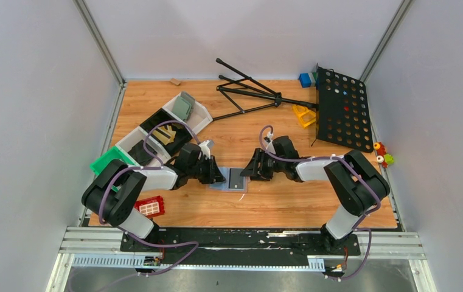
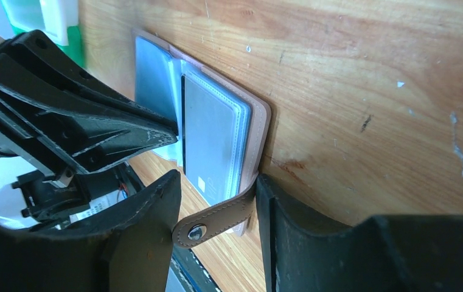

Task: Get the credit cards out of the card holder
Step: Pick up the card holder from the center of the board.

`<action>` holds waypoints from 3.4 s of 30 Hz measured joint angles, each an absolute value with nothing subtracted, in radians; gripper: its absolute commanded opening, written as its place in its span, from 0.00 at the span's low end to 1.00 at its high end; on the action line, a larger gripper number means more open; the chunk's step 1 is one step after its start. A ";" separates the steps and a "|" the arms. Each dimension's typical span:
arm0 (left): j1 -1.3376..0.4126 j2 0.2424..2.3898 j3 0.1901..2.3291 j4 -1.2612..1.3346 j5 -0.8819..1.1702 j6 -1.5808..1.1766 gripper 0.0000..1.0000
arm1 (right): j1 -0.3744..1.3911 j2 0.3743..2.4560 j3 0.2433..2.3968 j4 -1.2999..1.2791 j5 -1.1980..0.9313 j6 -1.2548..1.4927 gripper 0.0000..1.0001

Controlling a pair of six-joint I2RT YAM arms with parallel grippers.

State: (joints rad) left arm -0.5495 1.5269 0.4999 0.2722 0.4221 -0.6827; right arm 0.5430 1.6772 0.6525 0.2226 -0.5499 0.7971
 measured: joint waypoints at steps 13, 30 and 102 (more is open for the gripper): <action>-0.548 1.552 0.501 0.307 0.443 -0.682 0.16 | 0.519 1.710 0.571 0.434 -0.605 0.924 0.48; -0.548 1.559 0.493 0.338 0.456 -0.682 0.16 | 0.546 1.719 0.567 0.487 -0.666 0.942 0.53; -0.539 1.138 0.332 0.503 0.653 -0.984 0.16 | 0.543 1.493 0.480 0.805 -0.920 0.995 0.08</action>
